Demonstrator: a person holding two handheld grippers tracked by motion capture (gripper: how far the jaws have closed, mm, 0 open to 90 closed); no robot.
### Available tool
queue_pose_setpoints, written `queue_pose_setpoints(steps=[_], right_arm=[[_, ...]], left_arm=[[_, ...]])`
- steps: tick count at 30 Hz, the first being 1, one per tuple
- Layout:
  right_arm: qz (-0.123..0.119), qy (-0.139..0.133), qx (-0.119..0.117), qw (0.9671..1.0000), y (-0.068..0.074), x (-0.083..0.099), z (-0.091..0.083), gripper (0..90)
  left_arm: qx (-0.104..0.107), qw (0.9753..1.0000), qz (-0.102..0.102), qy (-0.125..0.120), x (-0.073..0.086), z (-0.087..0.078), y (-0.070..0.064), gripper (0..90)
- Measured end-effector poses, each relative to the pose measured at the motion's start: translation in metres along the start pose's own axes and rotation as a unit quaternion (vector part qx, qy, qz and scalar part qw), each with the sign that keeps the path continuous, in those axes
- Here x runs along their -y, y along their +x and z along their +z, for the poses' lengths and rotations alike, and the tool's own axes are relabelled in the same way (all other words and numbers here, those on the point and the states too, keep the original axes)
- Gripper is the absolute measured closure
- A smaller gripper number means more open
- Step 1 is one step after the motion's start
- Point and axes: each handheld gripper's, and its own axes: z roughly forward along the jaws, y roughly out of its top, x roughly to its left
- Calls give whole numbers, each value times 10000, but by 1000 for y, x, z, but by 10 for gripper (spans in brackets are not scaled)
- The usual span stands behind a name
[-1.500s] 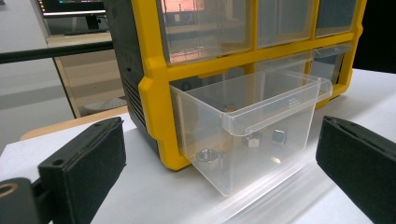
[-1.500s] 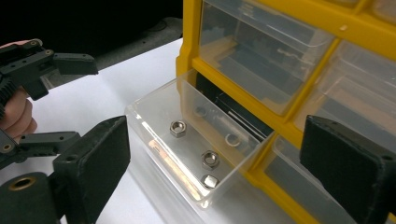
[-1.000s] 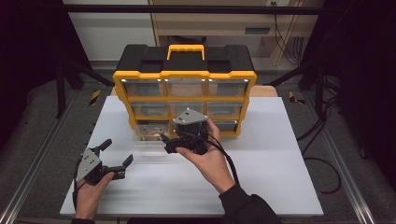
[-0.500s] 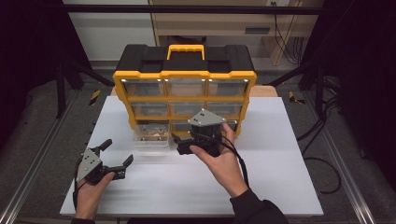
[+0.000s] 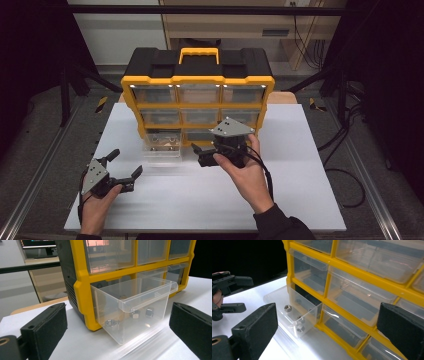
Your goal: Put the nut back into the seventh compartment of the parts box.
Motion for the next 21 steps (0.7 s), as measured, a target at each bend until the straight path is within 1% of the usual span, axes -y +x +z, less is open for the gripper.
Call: queue_pose_setpoints(steps=[3, 7, 18, 21], right_arm=[[59, -13, 0, 10000, -4, 1, -3, 39], [75, -52, 80, 9999, -8, 1, -8, 43], [132, -252, 204, 9994, -22, 5, -22, 47], [188, -293, 258, 9991, -27, 7, -26, 42]], left_arm=[[0, 10000, 5, 5, 0, 0, 0, 12], [0, 10000, 11, 10, 0, 0, 0, 13], [-17, 10000, 25, -7, 0, 0, -1, 12], [-24, 10000, 16, -11, 0, 0, 0, 13]])
